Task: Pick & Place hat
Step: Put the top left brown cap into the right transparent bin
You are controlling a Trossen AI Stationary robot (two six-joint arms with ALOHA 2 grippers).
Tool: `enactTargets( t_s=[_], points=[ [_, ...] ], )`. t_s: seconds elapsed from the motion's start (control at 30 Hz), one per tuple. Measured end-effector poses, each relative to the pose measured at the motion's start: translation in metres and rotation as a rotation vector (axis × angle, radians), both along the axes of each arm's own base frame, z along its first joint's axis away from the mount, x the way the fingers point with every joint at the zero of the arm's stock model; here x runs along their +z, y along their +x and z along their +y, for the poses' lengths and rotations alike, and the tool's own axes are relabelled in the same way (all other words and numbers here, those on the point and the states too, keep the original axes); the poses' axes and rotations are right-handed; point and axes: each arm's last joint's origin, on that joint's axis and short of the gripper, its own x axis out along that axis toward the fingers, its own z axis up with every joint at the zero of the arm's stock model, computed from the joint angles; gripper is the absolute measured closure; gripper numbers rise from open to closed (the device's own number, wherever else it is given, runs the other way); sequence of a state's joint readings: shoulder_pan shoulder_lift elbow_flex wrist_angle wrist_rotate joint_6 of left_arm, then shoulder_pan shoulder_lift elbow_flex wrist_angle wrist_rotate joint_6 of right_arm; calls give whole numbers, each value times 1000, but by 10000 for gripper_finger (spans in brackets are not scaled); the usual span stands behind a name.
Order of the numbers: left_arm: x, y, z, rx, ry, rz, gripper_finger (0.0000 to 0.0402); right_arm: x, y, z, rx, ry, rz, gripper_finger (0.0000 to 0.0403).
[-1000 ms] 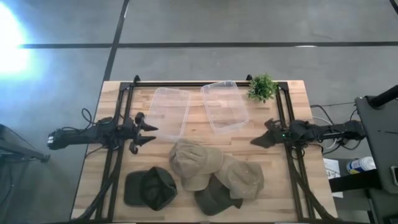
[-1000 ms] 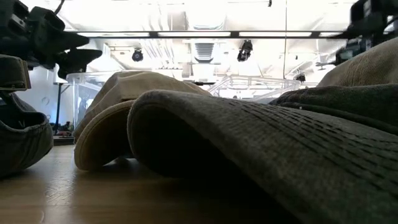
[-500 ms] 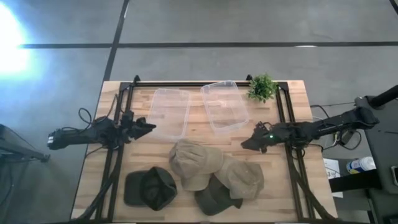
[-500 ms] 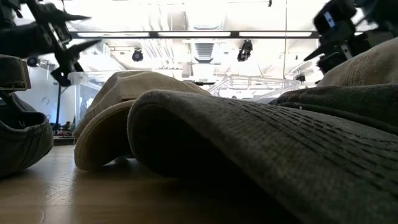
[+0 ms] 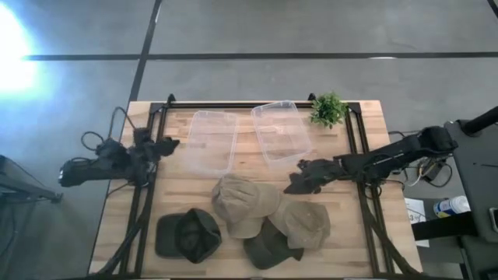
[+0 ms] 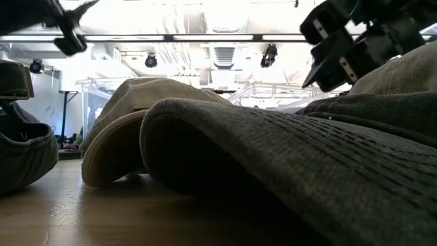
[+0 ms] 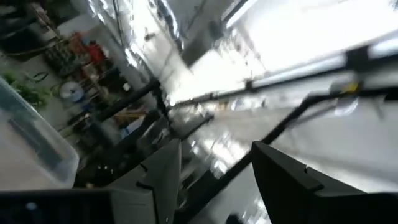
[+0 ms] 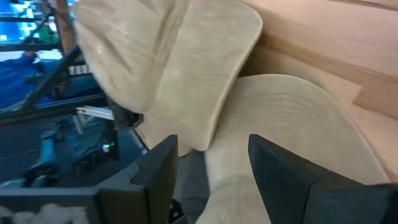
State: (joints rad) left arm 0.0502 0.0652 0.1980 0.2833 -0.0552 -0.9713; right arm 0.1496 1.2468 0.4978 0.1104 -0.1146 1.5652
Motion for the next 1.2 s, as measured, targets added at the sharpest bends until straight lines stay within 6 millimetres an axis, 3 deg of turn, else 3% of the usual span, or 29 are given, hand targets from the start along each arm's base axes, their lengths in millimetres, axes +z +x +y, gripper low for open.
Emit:
enactTargets(
  t_s=[0.13,0.27,0.4,0.6,0.7,0.83,1.2],
  points=[
    [27,5,-4,-127,87,208,225,-11,10,2,3,32,72,211],
    [36,30,-9,-338,97,481,239,-22,21,4,6,47,131,211],
    [28,67,-19,-504,122,669,252,-21,34,6,34,5,116,211],
    [-4,111,-54,-680,245,909,269,-12,46,6,42,-43,70,211],
    [-10,127,-66,-653,316,935,275,-14,46,6,35,-43,79,211],
    [-35,145,-71,-605,365,1064,278,-23,45,6,31,-39,102,211],
    [-50,175,-75,-607,422,970,278,-28,83,11,43,-7,-166,211]
  ],
)
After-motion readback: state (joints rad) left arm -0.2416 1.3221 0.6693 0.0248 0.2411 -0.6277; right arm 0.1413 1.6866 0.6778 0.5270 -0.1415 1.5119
